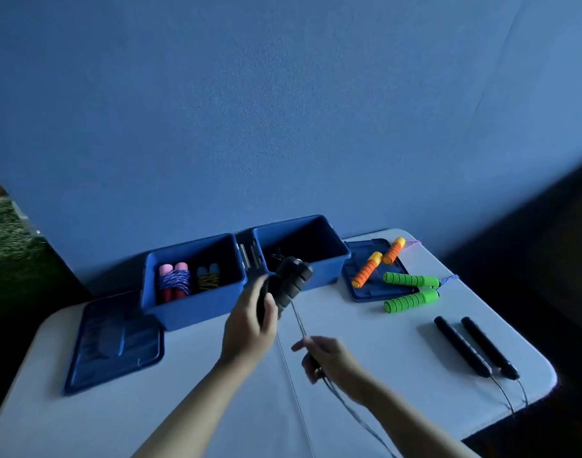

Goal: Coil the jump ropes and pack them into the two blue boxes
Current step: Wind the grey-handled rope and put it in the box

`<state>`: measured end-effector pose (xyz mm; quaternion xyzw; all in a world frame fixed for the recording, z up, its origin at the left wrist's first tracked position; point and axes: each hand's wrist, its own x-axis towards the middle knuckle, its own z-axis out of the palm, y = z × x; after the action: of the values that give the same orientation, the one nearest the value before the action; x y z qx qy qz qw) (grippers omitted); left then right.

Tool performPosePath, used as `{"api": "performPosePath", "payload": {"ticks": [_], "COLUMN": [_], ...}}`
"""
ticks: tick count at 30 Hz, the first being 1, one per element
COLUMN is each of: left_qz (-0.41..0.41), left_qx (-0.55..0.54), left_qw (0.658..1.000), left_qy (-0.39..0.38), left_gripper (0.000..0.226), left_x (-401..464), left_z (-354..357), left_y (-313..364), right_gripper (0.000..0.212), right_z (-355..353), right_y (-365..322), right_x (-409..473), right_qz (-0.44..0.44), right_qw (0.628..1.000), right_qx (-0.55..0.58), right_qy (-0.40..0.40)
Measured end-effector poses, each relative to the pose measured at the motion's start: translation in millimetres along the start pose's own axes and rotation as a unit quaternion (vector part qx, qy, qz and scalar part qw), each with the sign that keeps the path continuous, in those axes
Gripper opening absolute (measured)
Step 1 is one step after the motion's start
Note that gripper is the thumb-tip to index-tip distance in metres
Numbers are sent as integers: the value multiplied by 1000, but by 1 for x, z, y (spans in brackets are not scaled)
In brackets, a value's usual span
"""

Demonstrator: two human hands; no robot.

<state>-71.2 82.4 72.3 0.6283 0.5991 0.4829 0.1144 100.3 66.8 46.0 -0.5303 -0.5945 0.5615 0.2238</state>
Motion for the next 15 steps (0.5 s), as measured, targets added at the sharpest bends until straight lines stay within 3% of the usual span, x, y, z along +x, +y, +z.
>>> {"api": "performPosePath", "payload": {"ticks": [3,6,12,15], "left_qz": [-77,-112,93,182], "left_qx": [72,174,283,256], "left_qw": [993,978,943,930], "left_qy": [52,-18,-147,-189], "left_gripper": [65,60,46,45], "left_x": [9,9,-19,-26], "left_z": [5,11,25,20], "left_y": [-5,-15,-40,-47], "right_gripper": [22,25,20,16], "right_z": [20,26,-3,-31], "right_y": [-1,-17,-56,-55], "right_x": [-9,-20,-29,-20], "right_qz": [11,-23,-123,-143], "right_qw": [996,978,909,906], "right_qx": [-85,-204,-397,-399], "right_qy": [-1,21,36,21]}}
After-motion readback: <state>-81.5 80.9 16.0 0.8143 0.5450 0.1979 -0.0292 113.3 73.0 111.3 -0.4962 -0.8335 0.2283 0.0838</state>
